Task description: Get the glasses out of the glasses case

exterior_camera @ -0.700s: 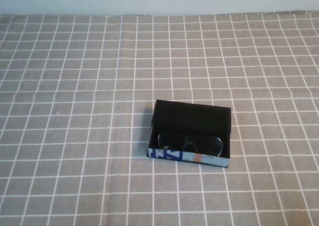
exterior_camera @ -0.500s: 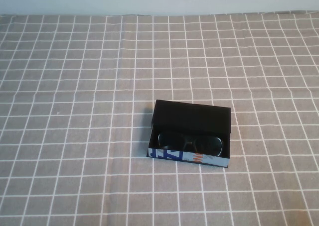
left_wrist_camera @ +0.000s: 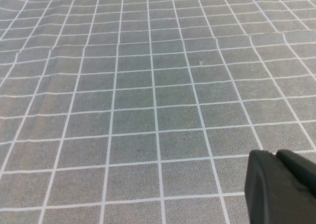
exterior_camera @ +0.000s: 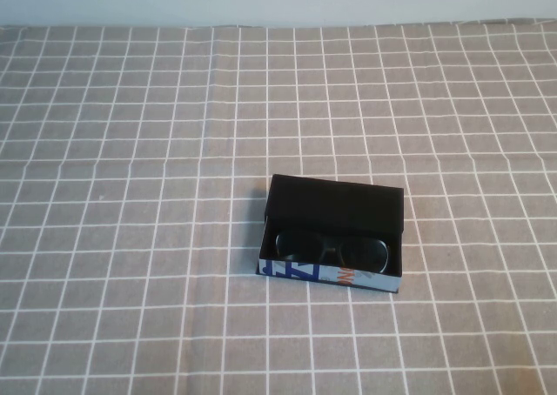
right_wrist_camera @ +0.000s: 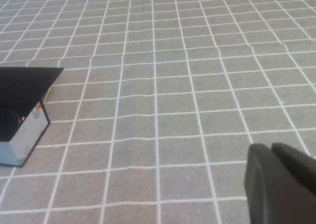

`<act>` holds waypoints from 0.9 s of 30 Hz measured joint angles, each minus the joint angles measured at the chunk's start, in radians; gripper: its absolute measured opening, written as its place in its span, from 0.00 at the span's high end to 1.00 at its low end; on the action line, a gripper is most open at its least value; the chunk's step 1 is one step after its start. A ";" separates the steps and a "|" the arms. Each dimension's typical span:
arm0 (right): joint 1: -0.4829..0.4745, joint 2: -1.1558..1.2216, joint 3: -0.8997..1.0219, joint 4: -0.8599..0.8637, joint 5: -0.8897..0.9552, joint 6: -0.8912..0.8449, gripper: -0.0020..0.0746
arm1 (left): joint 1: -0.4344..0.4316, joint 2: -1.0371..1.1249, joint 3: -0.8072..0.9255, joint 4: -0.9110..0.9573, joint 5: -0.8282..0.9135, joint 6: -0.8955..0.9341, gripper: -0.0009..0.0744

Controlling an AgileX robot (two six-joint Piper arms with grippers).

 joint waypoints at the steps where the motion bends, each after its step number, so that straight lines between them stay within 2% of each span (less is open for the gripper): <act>1: 0.000 0.000 0.000 0.000 0.000 0.000 1.00 | 0.000 0.000 0.000 0.000 0.000 0.000 0.99; 6: 0.000 0.000 0.000 0.000 -0.025 0.000 1.00 | 0.000 0.000 0.000 0.000 0.000 0.000 0.99; 10: 0.000 0.000 0.000 0.002 -0.141 0.000 1.00 | 0.000 0.000 0.000 0.000 0.000 0.000 0.99; 27: 0.000 -0.003 0.000 0.020 -1.083 0.004 1.00 | 0.000 0.000 0.000 0.000 0.000 0.000 0.99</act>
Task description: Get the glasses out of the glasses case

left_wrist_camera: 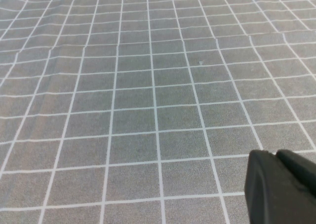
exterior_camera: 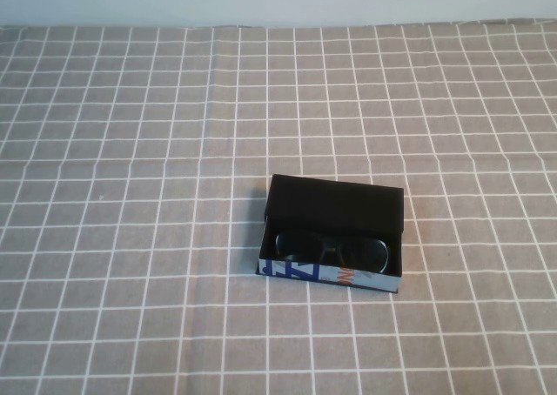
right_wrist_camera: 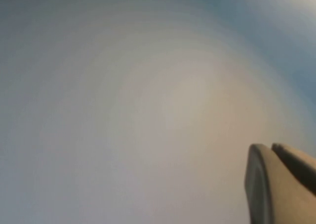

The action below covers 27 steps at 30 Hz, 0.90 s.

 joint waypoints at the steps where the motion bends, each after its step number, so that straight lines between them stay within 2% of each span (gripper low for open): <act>1: 0.000 -0.004 -0.011 0.000 -0.007 0.021 1.00 | 0.000 0.000 0.000 0.000 0.000 0.000 0.99; 4: 0.000 -0.004 -0.100 -0.014 0.084 0.128 1.00 | 0.000 0.000 0.000 0.000 0.000 0.000 0.99; 8: 0.000 0.005 -0.334 -0.060 0.395 0.283 1.00 | 0.000 0.000 0.000 0.000 0.000 0.000 0.99; 14: 0.000 0.222 -0.666 -0.106 0.850 0.337 1.00 | 0.000 0.000 0.000 0.000 0.000 0.000 0.99; 18: 0.007 0.450 -0.825 -0.093 1.124 0.263 1.00 | 0.000 0.000 0.000 0.000 0.000 0.000 0.99; 21: 0.047 0.613 -0.904 -0.034 1.308 0.112 1.00 | 0.000 0.000 0.000 0.000 0.000 0.000 0.99; 24: 0.082 0.752 -0.954 0.102 1.391 -0.035 1.00 | 0.000 0.000 0.000 0.000 0.000 0.000 0.99; 27: 0.094 0.841 -0.973 0.333 1.419 -0.115 1.00 | 0.000 0.000 0.000 0.000 0.000 0.000 0.99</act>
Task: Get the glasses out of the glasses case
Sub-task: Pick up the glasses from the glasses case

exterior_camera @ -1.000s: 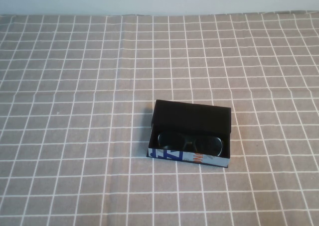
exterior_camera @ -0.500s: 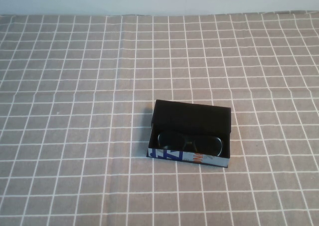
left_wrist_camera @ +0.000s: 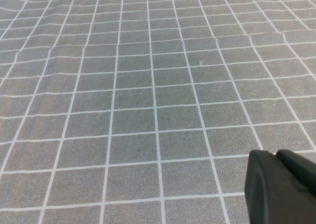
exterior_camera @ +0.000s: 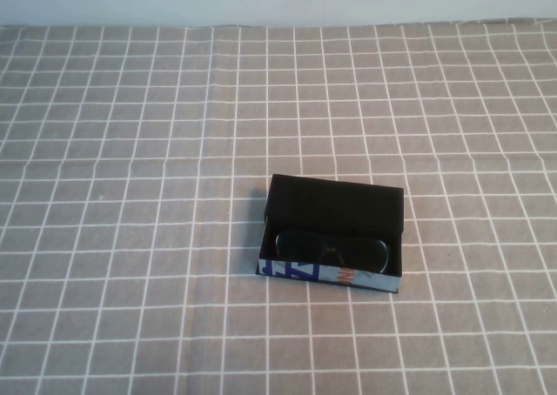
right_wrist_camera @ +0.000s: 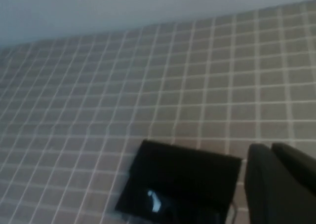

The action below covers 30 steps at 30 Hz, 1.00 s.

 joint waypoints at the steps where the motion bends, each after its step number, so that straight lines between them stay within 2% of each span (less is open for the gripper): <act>1: 0.002 0.030 -0.002 0.077 0.018 -0.056 1.00 | 0.000 0.000 0.000 0.000 0.000 0.000 0.99; 6: 0.006 0.214 -0.029 0.343 0.203 -0.479 1.00 | 0.000 0.000 0.000 0.000 0.000 0.000 0.99; 9: 0.035 0.343 -0.091 0.372 0.295 -0.606 1.00 | 0.000 0.000 0.000 0.000 0.000 0.000 0.99; 13: 0.135 0.489 -0.227 0.234 0.372 -0.633 1.00 | 0.000 0.000 0.000 0.000 0.000 0.000 0.99; 18: 0.317 0.668 -0.381 -0.020 0.440 -0.601 1.00 | 0.000 0.000 0.000 0.000 0.000 0.000 0.99; 24: 0.456 0.860 -0.509 -0.222 0.455 -0.588 0.97 | 0.000 0.000 0.000 0.000 0.000 0.000 0.99; 27: 0.493 0.939 -0.552 -0.274 0.457 -0.588 0.88 | 0.000 0.000 0.000 0.000 0.000 0.000 0.99; 30: 0.511 1.008 -0.586 -0.288 0.442 -0.586 0.69 | 0.000 0.000 0.000 0.000 0.000 0.000 0.99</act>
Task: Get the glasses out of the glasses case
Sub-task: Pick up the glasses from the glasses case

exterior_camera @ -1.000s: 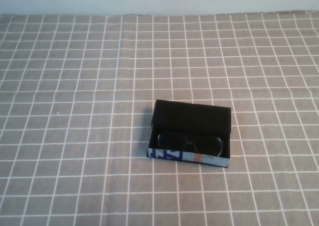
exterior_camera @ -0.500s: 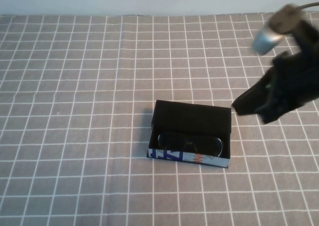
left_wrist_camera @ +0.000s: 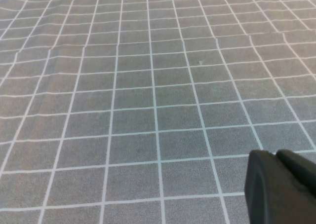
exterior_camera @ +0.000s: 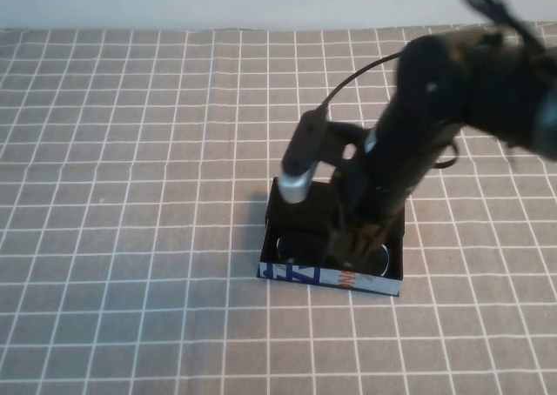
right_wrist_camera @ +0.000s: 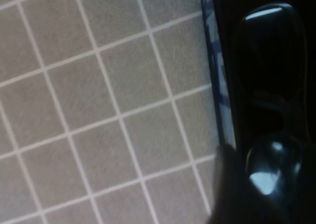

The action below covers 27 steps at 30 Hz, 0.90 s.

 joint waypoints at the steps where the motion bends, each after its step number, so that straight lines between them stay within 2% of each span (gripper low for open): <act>1: 0.004 0.016 -0.011 -0.005 -0.003 0.000 0.64 | 0.000 0.000 0.000 0.000 0.000 0.000 0.99; 4: 0.009 0.068 -0.035 -0.021 -0.020 0.002 0.57 | 0.000 0.000 0.000 0.000 0.000 0.000 0.99; 9: 0.011 0.136 -0.047 -0.058 -0.053 0.002 0.65 | 0.000 0.000 0.000 0.000 0.000 0.000 0.99; 18: 0.011 0.190 -0.056 -0.084 -0.106 0.021 0.69 | 0.000 0.000 0.000 0.000 0.000 0.000 0.99; 20: 0.011 0.191 -0.056 -0.084 -0.106 0.024 0.73 | 0.000 0.000 0.000 0.000 0.000 0.000 0.99; 24: 0.011 0.191 -0.058 -0.084 -0.098 0.028 0.91 | 0.000 0.000 0.000 0.000 0.000 0.000 0.99; 27: 0.011 0.193 -0.075 -0.088 -0.077 0.028 0.97 | 0.000 0.000 0.000 0.000 0.000 0.000 0.99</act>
